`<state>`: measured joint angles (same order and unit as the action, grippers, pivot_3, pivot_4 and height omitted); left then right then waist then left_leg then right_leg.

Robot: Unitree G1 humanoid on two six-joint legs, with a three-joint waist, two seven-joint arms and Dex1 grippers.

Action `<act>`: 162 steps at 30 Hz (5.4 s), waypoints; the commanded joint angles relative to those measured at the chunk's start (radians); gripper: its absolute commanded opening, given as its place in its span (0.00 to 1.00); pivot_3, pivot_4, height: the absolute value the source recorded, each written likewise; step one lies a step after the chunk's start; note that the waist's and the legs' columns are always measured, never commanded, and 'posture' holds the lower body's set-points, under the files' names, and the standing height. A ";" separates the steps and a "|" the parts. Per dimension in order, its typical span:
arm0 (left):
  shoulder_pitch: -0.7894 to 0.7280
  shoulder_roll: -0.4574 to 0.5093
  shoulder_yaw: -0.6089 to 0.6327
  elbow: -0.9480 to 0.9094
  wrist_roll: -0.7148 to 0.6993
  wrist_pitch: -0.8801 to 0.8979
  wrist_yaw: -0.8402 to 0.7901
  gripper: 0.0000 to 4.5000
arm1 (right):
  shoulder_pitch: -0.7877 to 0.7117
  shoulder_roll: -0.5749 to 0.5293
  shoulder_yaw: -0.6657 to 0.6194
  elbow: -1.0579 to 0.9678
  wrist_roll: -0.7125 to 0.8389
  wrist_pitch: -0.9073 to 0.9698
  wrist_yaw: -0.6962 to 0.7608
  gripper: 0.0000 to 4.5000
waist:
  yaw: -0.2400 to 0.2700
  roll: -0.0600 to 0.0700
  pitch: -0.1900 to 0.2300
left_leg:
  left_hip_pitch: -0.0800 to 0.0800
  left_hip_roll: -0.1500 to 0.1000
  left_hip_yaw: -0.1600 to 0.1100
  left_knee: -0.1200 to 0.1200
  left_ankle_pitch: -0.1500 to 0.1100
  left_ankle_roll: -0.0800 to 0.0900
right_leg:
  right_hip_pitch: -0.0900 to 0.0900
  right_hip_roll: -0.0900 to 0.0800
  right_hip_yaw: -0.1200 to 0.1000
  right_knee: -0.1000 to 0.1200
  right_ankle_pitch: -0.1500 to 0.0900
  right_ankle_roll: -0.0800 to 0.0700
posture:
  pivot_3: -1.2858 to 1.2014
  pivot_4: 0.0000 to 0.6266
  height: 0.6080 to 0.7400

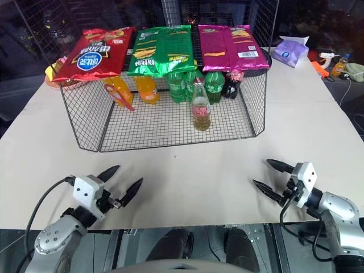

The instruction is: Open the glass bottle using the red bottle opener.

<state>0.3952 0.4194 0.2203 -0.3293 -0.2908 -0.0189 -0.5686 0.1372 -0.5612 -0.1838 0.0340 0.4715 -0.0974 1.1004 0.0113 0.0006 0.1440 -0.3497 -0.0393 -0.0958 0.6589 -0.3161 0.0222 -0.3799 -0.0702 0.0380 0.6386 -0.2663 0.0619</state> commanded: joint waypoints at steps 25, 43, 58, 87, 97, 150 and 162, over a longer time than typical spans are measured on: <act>-0.793 0.043 0.080 0.554 -0.018 -0.045 0.113 1.00 | -0.193 0.092 0.111 -0.362 0.125 0.147 -0.112 0.99 | -0.003 -0.002 0.001 | -0.017 -0.002 -0.004 0.010 0.004 -0.006 | -0.017 0.005 -0.007 0.008 0.000 0.000 | 0.52 0.24 1.00; -0.916 -0.005 0.068 0.645 -0.069 -0.085 0.043 0.74 | -0.177 0.102 0.122 -0.334 0.077 0.122 -0.119 1.00 | -0.015 -0.003 0.001 | -0.018 -0.002 -0.004 0.011 0.004 -0.007 | -0.017 0.005 -0.008 0.009 0.000 0.000 | 0.52 0.24 1.00; -0.884 -0.036 0.138 0.536 -0.248 0.063 0.042 0.01 | -0.179 0.113 0.143 -0.302 0.055 0.104 -0.111 1.00 | -0.023 -0.003 0.001 | -0.018 -0.002 -0.004 0.013 0.004 -0.007 | -0.017 0.005 -0.008 0.011 0.000 0.001 | 0.52 0.24 1.00; -0.774 0.011 -0.004 0.199 -0.783 0.827 -0.230 0.01 | -0.338 0.084 0.255 -0.420 0.122 0.705 -0.359 1.00 | -0.025 -0.003 0.001 | -0.017 -0.002 -0.004 0.023 0.004 -0.007 | -0.017 0.006 -0.006 0.022 0.000 0.000 | 0.52 0.24 1.00; -0.833 0.003 -0.230 0.222 -0.650 0.838 -0.400 0.01 | -0.514 0.167 0.329 -0.437 0.266 1.025 -0.419 1.00 | -0.024 -0.002 0.001 | -0.018 -0.003 -0.004 0.023 0.004 -0.007 | -0.017 0.006 -0.006 0.022 0.000 0.000 | 0.52 0.24 1.00; -0.789 -0.061 -0.265 0.273 -0.459 0.678 -0.473 0.93 | -0.565 0.112 0.294 -0.421 0.357 1.151 -0.419 0.00 | -0.025 -0.003 0.001 | -0.033 -0.003 -0.005 0.025 0.005 -0.007 | -0.032 0.005 -0.007 0.023 0.000 0.000 | 0.52 0.24 1.00; -0.832 -0.124 -0.172 0.341 -0.197 0.237 -0.267 0.93 | -0.328 0.051 -0.012 -0.466 0.287 0.946 -0.517 0.00 | -0.016 -0.003 0.001 | -0.034 -0.004 -0.005 0.025 0.005 -0.007 | -0.032 0.004 -0.007 0.023 0.000 0.000 | 0.52 0.24 1.00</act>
<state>-0.4019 0.3125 0.0156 -0.0122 -0.5524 0.3515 -0.8950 -0.2146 -0.5073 -0.1432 -0.3803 0.7564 0.8956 0.5962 -0.0043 -0.0022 0.1450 -0.3834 -0.0437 -0.1011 0.6837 -0.3115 0.0151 -0.4116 -0.0663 0.0305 0.6614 -0.2659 0.0622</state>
